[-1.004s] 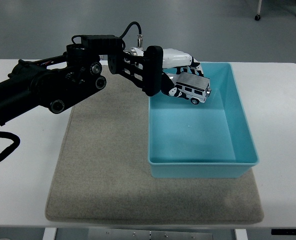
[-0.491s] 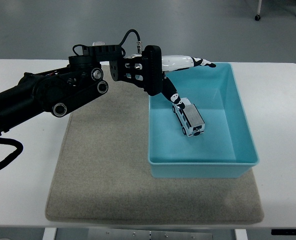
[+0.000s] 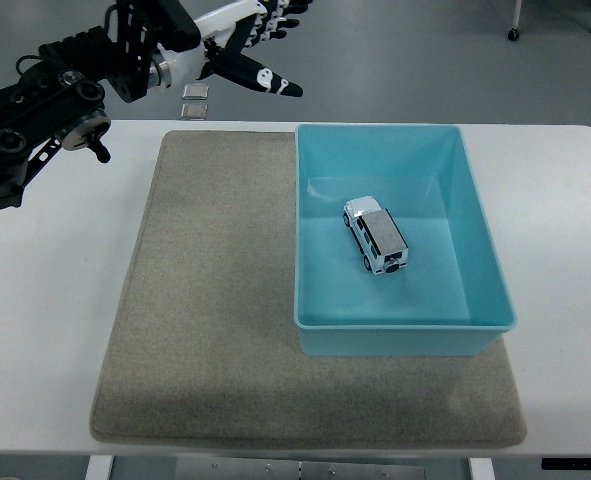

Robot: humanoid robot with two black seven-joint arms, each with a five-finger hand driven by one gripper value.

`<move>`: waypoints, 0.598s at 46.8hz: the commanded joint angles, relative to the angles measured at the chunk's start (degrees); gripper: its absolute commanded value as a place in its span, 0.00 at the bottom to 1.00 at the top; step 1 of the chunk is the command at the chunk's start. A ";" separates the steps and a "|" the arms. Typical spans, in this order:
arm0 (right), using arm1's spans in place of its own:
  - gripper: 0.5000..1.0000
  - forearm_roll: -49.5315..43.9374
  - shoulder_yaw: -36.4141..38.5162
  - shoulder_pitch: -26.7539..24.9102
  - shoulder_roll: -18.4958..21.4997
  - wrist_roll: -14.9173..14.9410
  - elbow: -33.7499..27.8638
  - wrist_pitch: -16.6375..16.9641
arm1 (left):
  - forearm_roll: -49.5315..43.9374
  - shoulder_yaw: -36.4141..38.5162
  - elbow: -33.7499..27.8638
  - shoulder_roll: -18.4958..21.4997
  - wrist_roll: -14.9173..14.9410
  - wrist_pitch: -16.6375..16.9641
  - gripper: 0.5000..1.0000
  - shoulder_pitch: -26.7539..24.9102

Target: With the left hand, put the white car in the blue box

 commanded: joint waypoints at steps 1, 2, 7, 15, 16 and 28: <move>0.87 0.00 0.00 0.01 0.00 0.00 0.00 0.00 | -7.49 0.24 3.33 0.69 0.41 -0.58 1.00 1.48; 0.87 0.00 0.00 0.01 0.00 0.00 0.00 0.00 | -8.98 0.15 4.39 0.60 0.67 -1.19 1.00 2.18; 0.87 0.00 0.00 0.01 0.00 0.00 0.00 0.00 | -14.17 -0.29 8.87 0.25 1.47 -5.05 1.00 3.60; 0.87 0.00 0.00 0.01 0.00 0.00 0.00 0.00 | -23.31 -0.47 11.16 0.16 2.69 -10.77 1.00 5.53; 0.87 0.00 0.00 0.01 0.00 0.00 0.00 0.00 | -24.80 -0.47 11.25 0.16 3.39 -10.95 1.00 5.88; 0.87 0.00 0.00 0.01 0.00 0.00 0.00 0.00 | -44.94 -0.82 13.27 0.60 13.94 -12.27 1.00 8.87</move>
